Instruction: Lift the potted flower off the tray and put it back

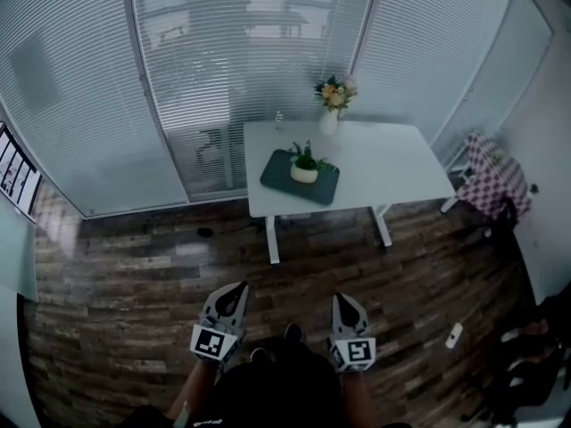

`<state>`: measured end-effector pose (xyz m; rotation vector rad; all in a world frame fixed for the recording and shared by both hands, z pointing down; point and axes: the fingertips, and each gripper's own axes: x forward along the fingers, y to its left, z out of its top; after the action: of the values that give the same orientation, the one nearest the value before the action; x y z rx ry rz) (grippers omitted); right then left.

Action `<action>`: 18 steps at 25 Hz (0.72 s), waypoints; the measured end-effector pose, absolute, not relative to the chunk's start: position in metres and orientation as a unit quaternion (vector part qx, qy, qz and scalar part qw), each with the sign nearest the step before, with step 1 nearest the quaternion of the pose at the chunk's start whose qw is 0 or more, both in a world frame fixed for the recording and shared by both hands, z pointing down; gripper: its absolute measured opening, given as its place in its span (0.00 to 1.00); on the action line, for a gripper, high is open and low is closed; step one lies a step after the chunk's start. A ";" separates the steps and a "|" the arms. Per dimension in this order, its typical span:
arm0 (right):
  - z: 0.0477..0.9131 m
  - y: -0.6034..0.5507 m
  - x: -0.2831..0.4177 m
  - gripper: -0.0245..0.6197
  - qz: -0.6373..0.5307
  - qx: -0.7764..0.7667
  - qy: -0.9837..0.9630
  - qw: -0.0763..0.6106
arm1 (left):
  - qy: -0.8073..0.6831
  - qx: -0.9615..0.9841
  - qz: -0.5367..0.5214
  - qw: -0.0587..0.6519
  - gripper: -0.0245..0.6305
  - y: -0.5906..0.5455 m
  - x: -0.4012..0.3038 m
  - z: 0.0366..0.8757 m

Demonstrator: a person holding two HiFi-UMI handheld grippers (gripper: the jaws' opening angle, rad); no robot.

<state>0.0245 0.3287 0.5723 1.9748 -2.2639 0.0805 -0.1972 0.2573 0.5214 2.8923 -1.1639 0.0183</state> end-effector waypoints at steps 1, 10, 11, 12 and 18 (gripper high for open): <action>0.576 0.329 0.024 0.04 0.024 0.656 -0.750 0.077 | -0.372 0.928 0.007 0.013 0.05 0.258 -0.200 0.523; 0.563 0.322 0.004 0.04 0.023 0.653 -0.753 0.071 | -0.377 0.926 -0.002 0.003 0.05 0.254 -0.220 0.519; 0.562 0.321 0.001 0.04 0.023 0.652 -0.754 0.072 | -0.376 0.927 -0.001 0.001 0.05 0.253 -0.219 0.519; 0.561 0.320 0.000 0.04 0.022 0.652 -0.755 0.072 | -0.375 0.927 -0.001 0.000 0.05 0.252 -0.219 0.518; 0.572 0.310 0.005 0.04 0.020 0.647 -0.757 0.090 | -0.369 0.929 -0.006 0.001 0.05 0.241 -0.209 0.518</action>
<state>0.0050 0.3102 0.5718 1.9250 -2.2503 0.0589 -0.2094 0.2407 0.5176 2.9178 -1.1579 -0.0191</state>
